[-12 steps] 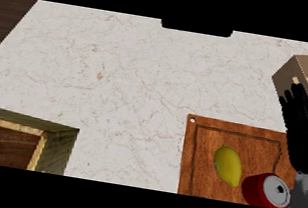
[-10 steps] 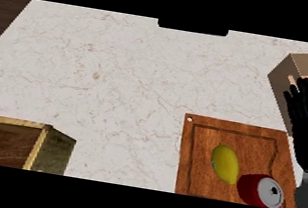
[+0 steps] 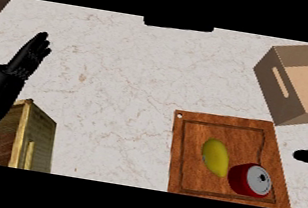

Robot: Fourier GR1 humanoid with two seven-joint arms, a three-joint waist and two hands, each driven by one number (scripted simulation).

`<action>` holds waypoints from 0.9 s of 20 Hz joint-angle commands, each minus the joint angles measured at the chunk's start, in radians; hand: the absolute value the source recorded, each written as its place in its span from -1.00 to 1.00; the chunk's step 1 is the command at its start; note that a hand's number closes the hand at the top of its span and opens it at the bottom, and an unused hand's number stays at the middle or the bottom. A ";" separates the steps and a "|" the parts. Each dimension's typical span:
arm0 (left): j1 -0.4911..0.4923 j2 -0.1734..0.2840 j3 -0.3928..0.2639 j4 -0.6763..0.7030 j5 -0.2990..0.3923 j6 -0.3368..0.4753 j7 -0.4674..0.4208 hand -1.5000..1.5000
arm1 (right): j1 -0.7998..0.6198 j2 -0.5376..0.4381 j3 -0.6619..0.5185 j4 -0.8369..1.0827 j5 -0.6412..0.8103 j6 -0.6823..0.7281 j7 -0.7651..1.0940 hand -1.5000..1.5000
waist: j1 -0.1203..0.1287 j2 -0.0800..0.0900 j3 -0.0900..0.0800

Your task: Pick the lemon from the cutting board and place it in the cardboard box

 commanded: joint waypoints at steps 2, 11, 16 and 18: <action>-0.038 0.009 -0.034 0.063 -0.026 -0.081 -0.047 0.00 | 0.104 -0.100 -0.007 -0.037 0.146 0.088 -0.207 -1.00 | 0.021 0.010 -0.012; -0.100 -0.026 -0.066 0.075 -0.040 -0.092 -0.030 0.00 | 0.137 -0.279 0.064 -0.186 0.361 0.194 -0.118 -1.00 | 0.047 0.009 -0.015; -0.098 -0.028 -0.078 0.106 -0.047 -0.095 -0.060 0.00 | 0.143 -0.325 0.205 -0.384 0.459 0.281 0.104 -1.00 | 0.050 0.008 -0.016; -0.095 -0.057 -0.101 0.111 -0.073 -0.070 -0.080 0.00 | 0.118 -0.315 0.278 -0.415 0.490 0.319 0.184 -1.00 | 0.060 0.010 -0.016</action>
